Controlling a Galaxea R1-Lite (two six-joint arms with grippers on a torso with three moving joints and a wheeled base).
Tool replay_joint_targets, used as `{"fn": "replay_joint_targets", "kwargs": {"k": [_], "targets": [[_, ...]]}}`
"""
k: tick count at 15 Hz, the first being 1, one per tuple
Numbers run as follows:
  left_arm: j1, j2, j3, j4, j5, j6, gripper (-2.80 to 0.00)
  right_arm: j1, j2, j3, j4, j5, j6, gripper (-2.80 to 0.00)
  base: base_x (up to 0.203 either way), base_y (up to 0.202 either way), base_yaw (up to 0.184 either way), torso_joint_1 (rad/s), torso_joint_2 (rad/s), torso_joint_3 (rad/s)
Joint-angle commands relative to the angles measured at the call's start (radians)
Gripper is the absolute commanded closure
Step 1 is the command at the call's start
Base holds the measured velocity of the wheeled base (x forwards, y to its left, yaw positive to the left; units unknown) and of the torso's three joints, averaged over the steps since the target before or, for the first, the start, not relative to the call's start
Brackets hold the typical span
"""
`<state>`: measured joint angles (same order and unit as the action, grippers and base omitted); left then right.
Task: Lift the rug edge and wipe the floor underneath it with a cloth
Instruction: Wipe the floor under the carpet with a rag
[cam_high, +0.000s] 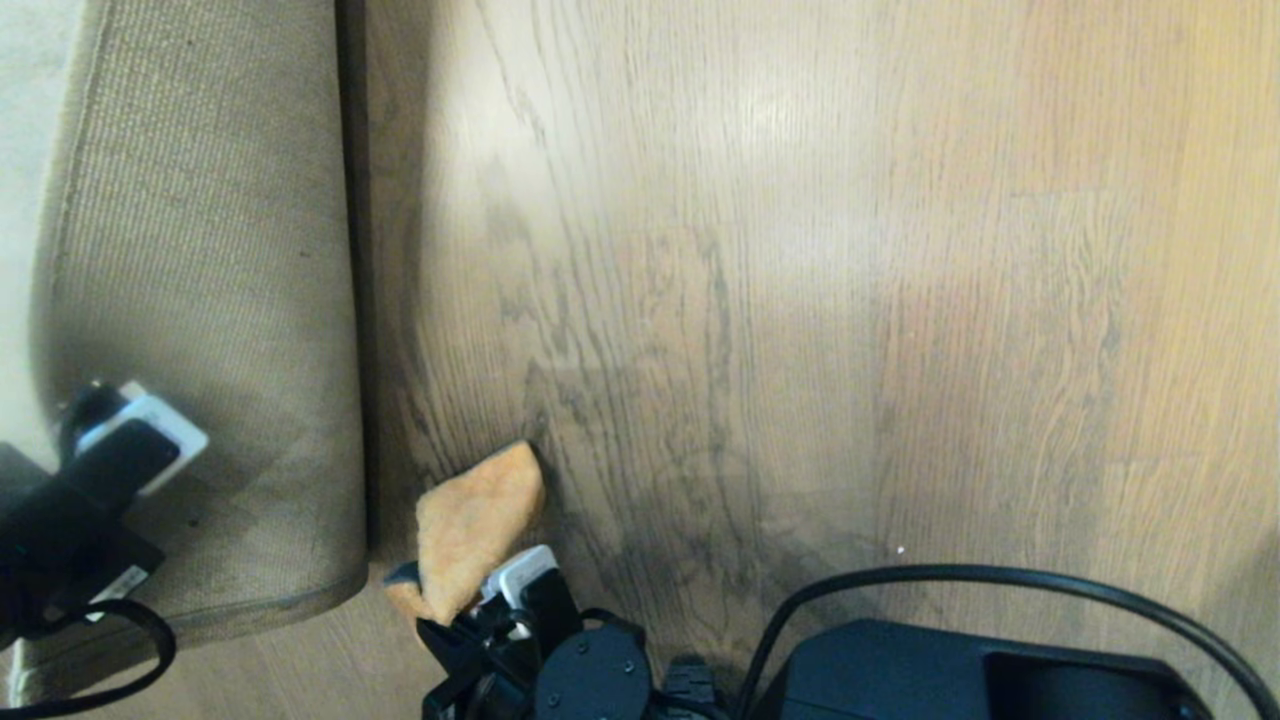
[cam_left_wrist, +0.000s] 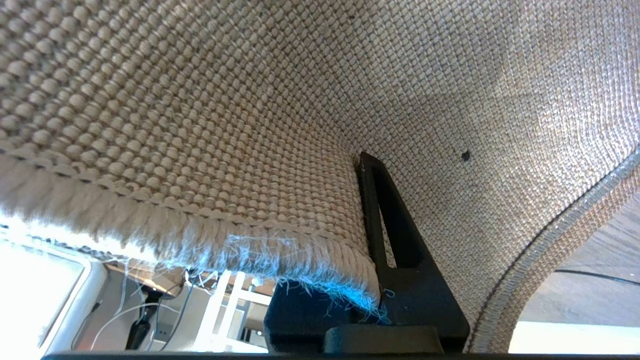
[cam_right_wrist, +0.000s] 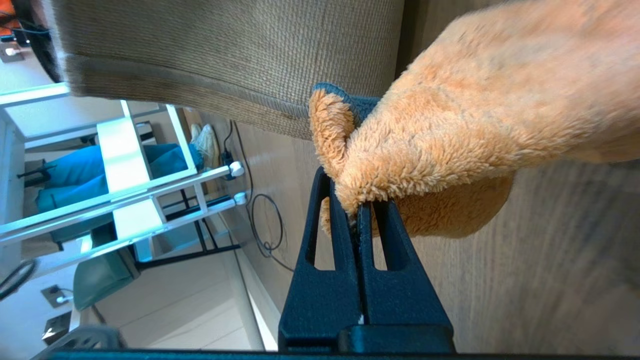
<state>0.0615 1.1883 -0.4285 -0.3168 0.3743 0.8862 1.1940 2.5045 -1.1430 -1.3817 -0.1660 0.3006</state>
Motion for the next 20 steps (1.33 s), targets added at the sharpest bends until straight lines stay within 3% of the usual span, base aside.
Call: {"fn": "replay_joint_targets", "kwargs": {"k": [1, 9, 20], "targets": [[0.001, 0.002, 0.001, -0.001, 0.003, 0.005, 0.0, 0.002, 0.077, -0.047, -0.013, -0.003, 0.002, 0.0, 0.0, 0.0, 0.0, 0.0, 0.0, 0.0], [0.001, 0.002, 0.001, -0.002, 0.005, 0.007, 0.0, -0.087, 0.078, -0.045, -0.023, -0.01, -0.002, 0.0, 0.0, 0.0, 0.0, 0.0, 0.0, 0.0], [-0.003, 0.002, 0.002, -0.001, 0.003, 0.01, 0.0, -0.421, -0.142, 0.246, -0.112, 0.002, -0.025, 0.0, 0.0, 0.0, 0.0, 0.0, 0.0, 0.0]]}}
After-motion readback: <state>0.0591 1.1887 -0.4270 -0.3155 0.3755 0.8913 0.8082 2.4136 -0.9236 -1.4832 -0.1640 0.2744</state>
